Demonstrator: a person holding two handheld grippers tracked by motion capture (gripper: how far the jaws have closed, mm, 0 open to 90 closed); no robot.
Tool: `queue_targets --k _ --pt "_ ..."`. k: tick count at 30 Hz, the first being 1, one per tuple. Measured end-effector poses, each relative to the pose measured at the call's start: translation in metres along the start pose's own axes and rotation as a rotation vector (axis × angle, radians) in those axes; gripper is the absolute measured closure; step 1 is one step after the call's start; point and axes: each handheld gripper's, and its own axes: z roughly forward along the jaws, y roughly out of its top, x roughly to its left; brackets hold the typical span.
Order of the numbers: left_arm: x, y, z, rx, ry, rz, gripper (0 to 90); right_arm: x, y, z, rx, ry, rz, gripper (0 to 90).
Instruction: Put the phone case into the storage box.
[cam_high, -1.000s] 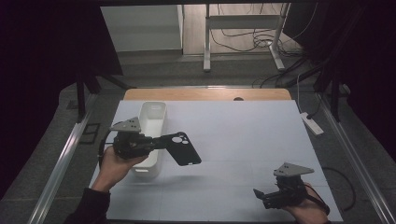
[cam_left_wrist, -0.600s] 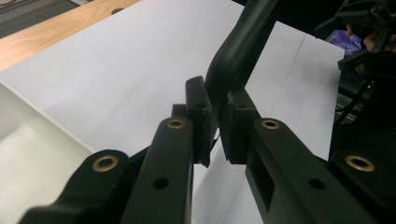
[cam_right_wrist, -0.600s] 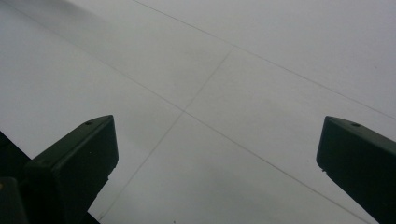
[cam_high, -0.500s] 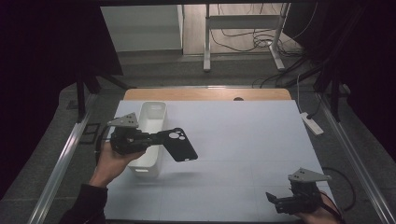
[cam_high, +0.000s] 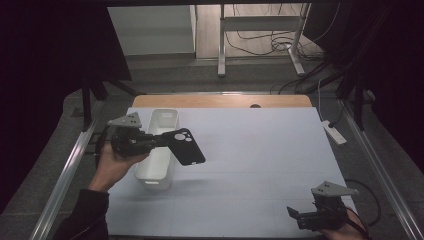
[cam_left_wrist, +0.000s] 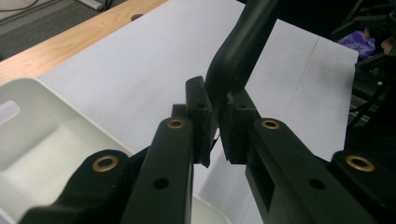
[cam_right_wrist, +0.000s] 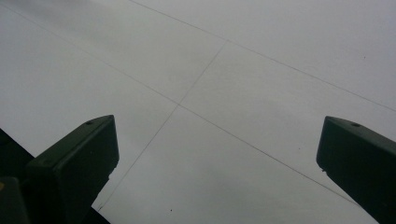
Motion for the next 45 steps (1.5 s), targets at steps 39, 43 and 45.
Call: queue_targets --k 39,43,45 --pt "0.041 0.021 -0.053 0.055 0.162 -0.015 82.5 -0.002 0.001 0.002 0.018 0.008 0.015 0.0" --pt "0.047 0.017 -0.054 0.061 0.182 -0.023 82.5 -0.002 0.001 0.002 0.018 0.013 0.013 0.0" --pt "0.051 0.015 -0.055 0.063 0.187 -0.029 82.5 -0.002 0.000 0.002 0.017 0.012 0.014 0.0"
